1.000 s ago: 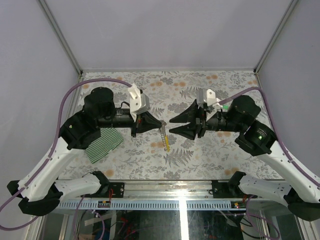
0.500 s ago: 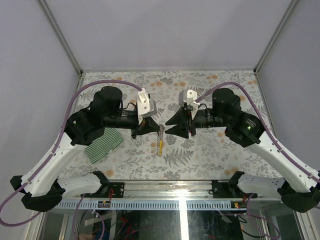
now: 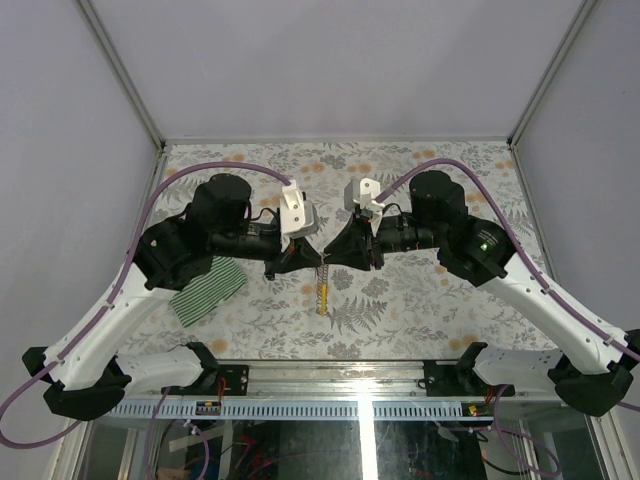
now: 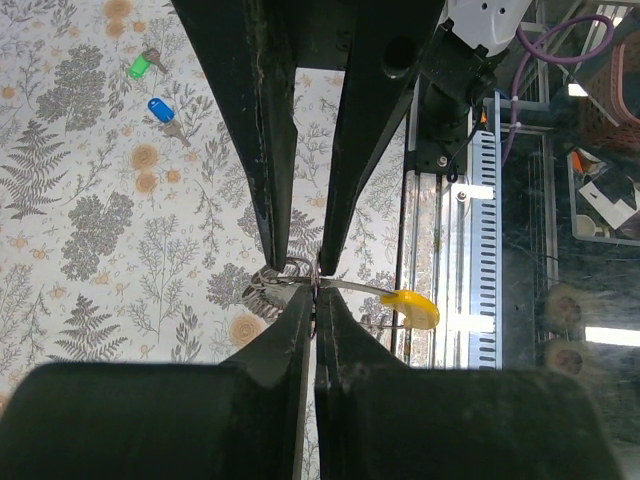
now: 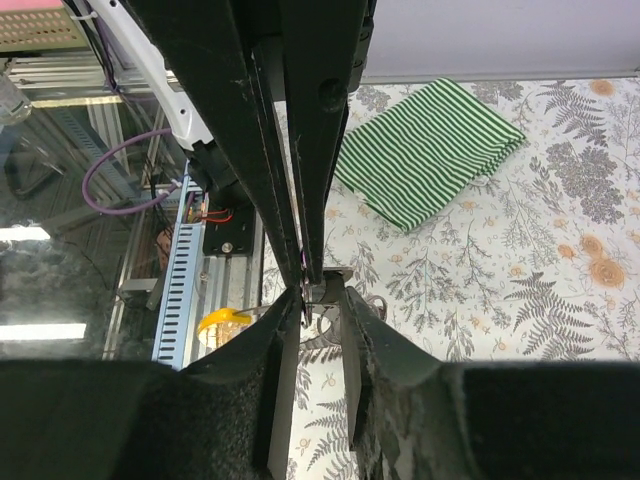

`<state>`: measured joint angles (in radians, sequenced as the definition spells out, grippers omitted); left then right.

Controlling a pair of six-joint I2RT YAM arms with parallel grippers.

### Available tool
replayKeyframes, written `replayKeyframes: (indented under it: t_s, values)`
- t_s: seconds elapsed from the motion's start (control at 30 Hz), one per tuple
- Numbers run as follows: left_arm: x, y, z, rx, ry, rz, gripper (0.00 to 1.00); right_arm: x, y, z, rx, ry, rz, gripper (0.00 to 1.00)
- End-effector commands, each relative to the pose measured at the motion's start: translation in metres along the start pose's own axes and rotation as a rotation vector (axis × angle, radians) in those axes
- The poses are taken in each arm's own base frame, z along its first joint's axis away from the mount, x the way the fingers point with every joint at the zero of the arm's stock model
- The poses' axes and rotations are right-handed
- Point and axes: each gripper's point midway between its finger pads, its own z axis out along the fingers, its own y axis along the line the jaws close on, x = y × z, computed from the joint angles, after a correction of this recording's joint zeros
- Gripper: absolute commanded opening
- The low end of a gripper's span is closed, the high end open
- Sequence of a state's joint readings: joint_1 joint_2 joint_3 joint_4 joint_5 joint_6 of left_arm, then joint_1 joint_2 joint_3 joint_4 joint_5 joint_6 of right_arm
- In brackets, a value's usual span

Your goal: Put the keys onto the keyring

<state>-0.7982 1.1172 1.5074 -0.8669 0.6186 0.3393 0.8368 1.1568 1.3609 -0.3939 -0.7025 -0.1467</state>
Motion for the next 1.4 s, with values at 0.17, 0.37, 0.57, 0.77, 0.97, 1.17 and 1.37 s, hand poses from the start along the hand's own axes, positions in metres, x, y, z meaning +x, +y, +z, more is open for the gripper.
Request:
replayKeyframes:
  t_s: [0.17,0.37,0.57,0.77,0.97,1.17,1.37]
  values:
    - [-0.017,-0.002,-0.006,-0.005,-0.040,0.045,0.00,-0.017,0.002,0.000,-0.026,-0.038,-0.039,0.28]
    - [-0.018,-0.001,-0.005,-0.003,-0.039,0.045,0.00,-0.015,0.003,0.003,-0.043,-0.040,-0.032,0.22]
    - [-0.018,-0.001,-0.006,-0.013,-0.040,0.045,0.00,-0.015,0.004,0.003,-0.047,-0.045,-0.027,0.00]
    - [-0.028,-0.006,-0.013,-0.020,-0.108,0.069,0.16,-0.032,0.009,-0.007,-0.015,-0.121,-0.041,0.00]
    - [-0.036,-0.018,-0.020,0.001,-0.196,0.087,0.30,-0.054,0.022,-0.022,-0.017,-0.225,-0.057,0.00]
    - [-0.045,-0.025,-0.027,0.001,-0.273,0.098,0.33,-0.063,0.033,-0.030,-0.038,-0.285,-0.048,0.00]
    - [-0.053,-0.028,-0.028,0.015,-0.309,0.100,0.34,-0.066,0.034,-0.031,-0.037,-0.295,-0.038,0.00]
